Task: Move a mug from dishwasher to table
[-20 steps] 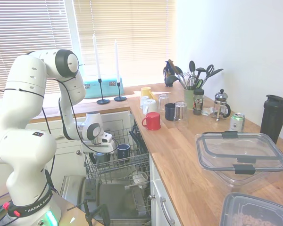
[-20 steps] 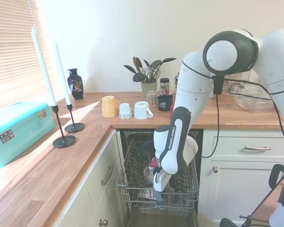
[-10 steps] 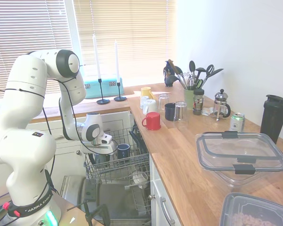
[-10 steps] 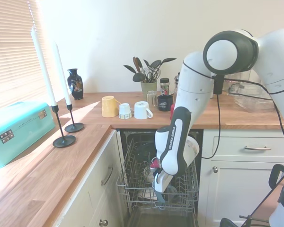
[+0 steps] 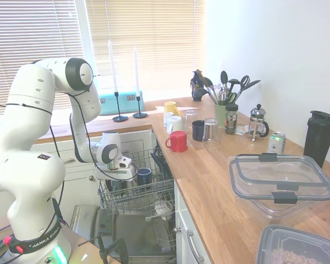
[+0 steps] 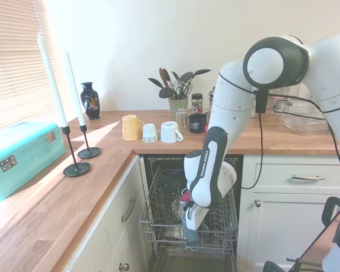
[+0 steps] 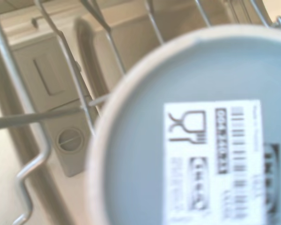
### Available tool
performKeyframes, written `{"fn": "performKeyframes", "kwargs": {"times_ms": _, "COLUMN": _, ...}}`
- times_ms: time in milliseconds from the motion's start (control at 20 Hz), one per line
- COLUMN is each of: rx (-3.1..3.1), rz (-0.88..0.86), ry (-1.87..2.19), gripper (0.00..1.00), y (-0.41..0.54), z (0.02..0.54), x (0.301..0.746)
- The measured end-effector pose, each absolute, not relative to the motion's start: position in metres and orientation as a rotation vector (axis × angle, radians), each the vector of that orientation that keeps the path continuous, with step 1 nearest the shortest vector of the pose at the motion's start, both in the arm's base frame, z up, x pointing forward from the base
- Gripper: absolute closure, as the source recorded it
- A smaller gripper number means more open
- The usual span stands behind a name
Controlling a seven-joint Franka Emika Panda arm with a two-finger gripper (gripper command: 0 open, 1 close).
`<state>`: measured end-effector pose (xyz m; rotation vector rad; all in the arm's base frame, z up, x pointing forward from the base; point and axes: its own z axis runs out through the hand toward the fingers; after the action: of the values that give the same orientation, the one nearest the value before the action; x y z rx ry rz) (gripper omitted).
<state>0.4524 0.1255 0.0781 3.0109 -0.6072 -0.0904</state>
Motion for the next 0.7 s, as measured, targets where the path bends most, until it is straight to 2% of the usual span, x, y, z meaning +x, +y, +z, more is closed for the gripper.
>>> {"fn": "performKeyframes", "kwargs": {"times_ms": 700, "rx": 3.024, "rz": -0.132, "ry": -0.622, "gripper": 1.0, "y": 0.1325, "z": 0.0735, "x": 0.4551}}
